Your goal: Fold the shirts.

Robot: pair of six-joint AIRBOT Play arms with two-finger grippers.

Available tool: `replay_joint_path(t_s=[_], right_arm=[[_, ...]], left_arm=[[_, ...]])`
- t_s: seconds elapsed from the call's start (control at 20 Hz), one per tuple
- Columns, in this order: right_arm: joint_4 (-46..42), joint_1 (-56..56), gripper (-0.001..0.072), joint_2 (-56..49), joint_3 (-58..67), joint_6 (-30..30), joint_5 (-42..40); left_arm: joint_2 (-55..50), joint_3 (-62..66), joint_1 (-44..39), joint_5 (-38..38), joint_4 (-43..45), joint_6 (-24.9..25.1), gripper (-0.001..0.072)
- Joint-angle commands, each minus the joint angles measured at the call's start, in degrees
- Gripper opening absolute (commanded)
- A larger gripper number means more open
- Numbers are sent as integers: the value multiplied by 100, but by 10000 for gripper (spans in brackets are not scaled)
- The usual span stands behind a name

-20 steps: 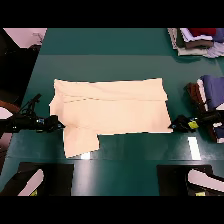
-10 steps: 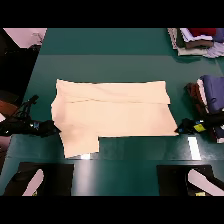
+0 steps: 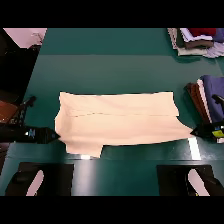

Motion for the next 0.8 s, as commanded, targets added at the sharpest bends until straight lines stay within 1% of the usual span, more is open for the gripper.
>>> replay_joint_path(t_s=[0.0, 0.1, 0.2, 0.3, 0.45, 0.6, 0.65, 0.75], right_arm=[[-76, 546, 13, -503, 610, 302, -435], [-74, 778, 13, -1154, 1139, 509, -675], [-72, 949, 14, -1867, 1700, 579, -719], [-70, 1099, 13, -2492, 2166, 586, -717], [-68, 1283, 14, -3348, 2822, 673, -730], [-52, 1384, 14, -4048, 3392, 828, -717], [61, 1384, 14, -4249, 3569, 861, -723], [581, 1366, 14, -4625, 3880, 861, -824]], left_arm=[[-597, 417, -151, 1121, -20, 129, 23], [-1204, 737, -151, 1648, -2, 192, 24], [-1886, 1067, -151, 2013, -2, 236, 24], [-2520, 1307, -151, 2210, -11, 271, 25], [-3298, 1589, -153, 2529, -181, 579, 25], [-3731, 1801, -151, 2966, -234, 625, 25], [-3818, 1853, -151, 3154, -234, 625, 25], [-3875, 1895, -151, 3526, -236, 616, 26]])
